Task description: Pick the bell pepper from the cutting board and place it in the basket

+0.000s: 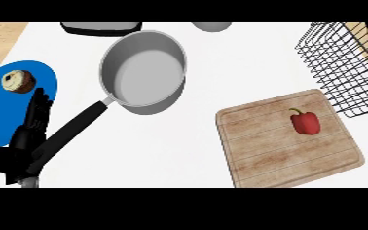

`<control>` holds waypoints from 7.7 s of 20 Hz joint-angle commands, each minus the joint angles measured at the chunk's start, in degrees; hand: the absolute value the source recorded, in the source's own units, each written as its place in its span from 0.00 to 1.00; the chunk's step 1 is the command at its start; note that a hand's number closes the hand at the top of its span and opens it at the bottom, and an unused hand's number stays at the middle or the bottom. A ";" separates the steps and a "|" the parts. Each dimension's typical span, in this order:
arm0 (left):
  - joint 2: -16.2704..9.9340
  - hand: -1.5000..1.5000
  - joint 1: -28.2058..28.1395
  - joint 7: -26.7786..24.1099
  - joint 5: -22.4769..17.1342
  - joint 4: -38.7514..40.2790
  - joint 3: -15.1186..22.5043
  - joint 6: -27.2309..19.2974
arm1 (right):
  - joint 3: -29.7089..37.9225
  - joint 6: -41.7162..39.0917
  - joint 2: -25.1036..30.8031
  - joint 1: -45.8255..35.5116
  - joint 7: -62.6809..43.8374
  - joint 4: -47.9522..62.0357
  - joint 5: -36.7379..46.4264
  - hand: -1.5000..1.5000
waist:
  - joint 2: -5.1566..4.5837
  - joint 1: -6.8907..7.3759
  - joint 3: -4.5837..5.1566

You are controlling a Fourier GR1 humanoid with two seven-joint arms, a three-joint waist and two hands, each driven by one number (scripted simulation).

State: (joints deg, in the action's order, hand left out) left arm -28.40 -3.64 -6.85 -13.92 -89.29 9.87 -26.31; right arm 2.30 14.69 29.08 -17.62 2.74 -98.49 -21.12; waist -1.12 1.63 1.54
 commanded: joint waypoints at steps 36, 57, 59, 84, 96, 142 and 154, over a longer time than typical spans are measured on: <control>-1.97 0.50 16.01 14.02 -7.88 13.07 -3.20 18.10 | -16.83 -57.93 26.40 -23.98 -23.96 -11.78 29.70 0.00 | 1.13 -1.42 -1.31; 0.84 0.50 15.88 17.55 -3.32 9.61 -5.90 18.68 | 8.00 -66.22 24.16 -0.22 5.08 -7.57 32.61 0.00 | 1.12 -1.70 -1.62; 2.24 0.50 18.50 18.19 -2.60 12.25 -5.14 18.70 | 5.36 -62.29 22.34 0.24 11.55 -4.11 39.09 0.00 | 0.91 -1.45 -1.64; 6.59 0.50 14.91 16.71 2.39 11.32 -10.71 23.66 | -9.38 -40.72 3.92 -0.99 23.63 20.80 69.35 0.00 | 1.10 -1.47 -1.53; 6.97 0.50 16.73 19.05 3.80 11.45 -14.97 26.65 | -3.92 -39.61 6.83 -2.99 40.12 33.45 70.62 0.00 | 1.02 -1.37 -1.55; 12.42 0.50 17.26 20.16 8.76 8.29 -16.27 29.99 | 21.71 -17.03 -28.54 -19.42 -21.28 39.58 80.38 1.00 | -0.01 3.08 -1.72; 13.59 0.50 20.86 19.49 10.28 10.09 -13.90 30.34 | 20.84 18.63 -29.05 -44.72 -50.72 45.10 96.88 1.00 | -1.15 6.49 -1.13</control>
State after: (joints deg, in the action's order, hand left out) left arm -14.71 16.64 13.51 -4.15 -79.76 -4.08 4.11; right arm 22.83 25.56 0.47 -55.44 -38.28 -57.07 68.63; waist -1.94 7.97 0.27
